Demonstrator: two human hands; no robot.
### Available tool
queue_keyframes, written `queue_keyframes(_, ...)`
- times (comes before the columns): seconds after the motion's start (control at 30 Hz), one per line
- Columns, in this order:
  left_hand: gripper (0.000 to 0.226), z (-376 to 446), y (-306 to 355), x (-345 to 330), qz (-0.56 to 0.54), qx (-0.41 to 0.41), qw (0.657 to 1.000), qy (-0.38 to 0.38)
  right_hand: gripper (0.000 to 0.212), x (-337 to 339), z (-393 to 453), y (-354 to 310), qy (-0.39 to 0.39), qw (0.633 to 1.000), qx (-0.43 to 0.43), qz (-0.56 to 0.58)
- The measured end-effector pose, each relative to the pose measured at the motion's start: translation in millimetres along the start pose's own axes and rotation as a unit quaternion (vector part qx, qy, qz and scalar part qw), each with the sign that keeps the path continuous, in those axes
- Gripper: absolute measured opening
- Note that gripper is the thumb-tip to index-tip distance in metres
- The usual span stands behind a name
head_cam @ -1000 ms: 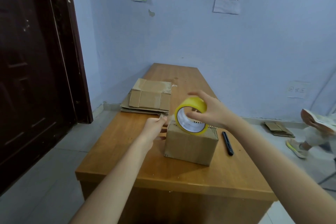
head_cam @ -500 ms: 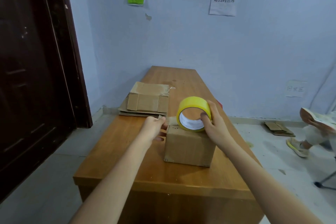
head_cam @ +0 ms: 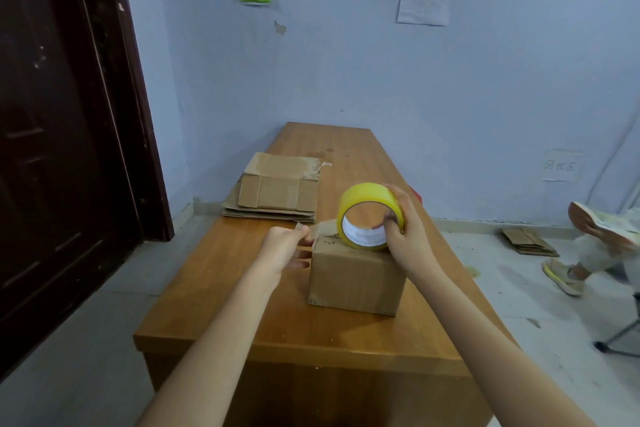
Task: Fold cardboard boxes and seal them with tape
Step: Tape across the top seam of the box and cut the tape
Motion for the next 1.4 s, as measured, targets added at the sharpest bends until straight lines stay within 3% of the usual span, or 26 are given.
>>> queue_keyframes(0.27,0.028,-3,-17,-6,0.035,0.046,0.998,0.020,0.050,-3,0,5,0.003,0.999,-0.021,-0.034)
queue_keyframes(0.43,0.024,-2,-45,5,0.241,0.038,0.970,-0.021,0.037,-4,1,7,0.008,0.999,-0.031,-0.034)
queue_keyframes(0.53,0.025,2,-43,13,0.145,0.017,0.989,0.013,0.029,-9,2,8,-0.001,0.999,-0.039,-0.032)
queue_keyframes(0.6,0.035,3,-23,17,0.092,-0.045,0.993,0.051,0.024,-17,3,9,-0.010,0.998,-0.042,-0.033)
queue_keyframes(0.7,0.049,-1,1,10,0.018,-0.093,0.995,0.027,0.019,-30,4,9,-0.016,0.998,-0.047,-0.030)
queue_keyframes(0.8,0.060,4,-16,3,-0.010,-0.035,0.999,-0.009,0.021,-41,4,8,-0.019,0.998,-0.052,-0.018)
queue_keyframes(0.9,0.090,-1,-53,8,-0.031,0.046,0.998,0.002,0.018,-49,4,10,-0.012,0.997,-0.074,0.014)
queue_keyframes(1.03,0.073,-10,-55,14,-0.043,0.036,0.998,-0.013,0.012,-57,5,12,-0.018,0.996,-0.081,0.028)
queue_keyframes(1.2,0.061,3,-5,28,-0.042,-0.069,0.996,0.033,0.018,-74,3,3,-0.027,0.997,-0.067,0.037)
queue_keyframes(1.4,0.058,-5,-51,41,-0.065,0.012,0.997,0.048,0.021,-77,5,4,-0.029,0.996,-0.068,0.042)
Point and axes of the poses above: each hand's wrist, its own z-axis towards the middle knuckle, its own x-axis out of the back of the hand, y = z × x, the point moved 6 cm from there along z, towards the middle knuckle, and after that the axes turned 9 degrees about y, right-handed, at the moved point
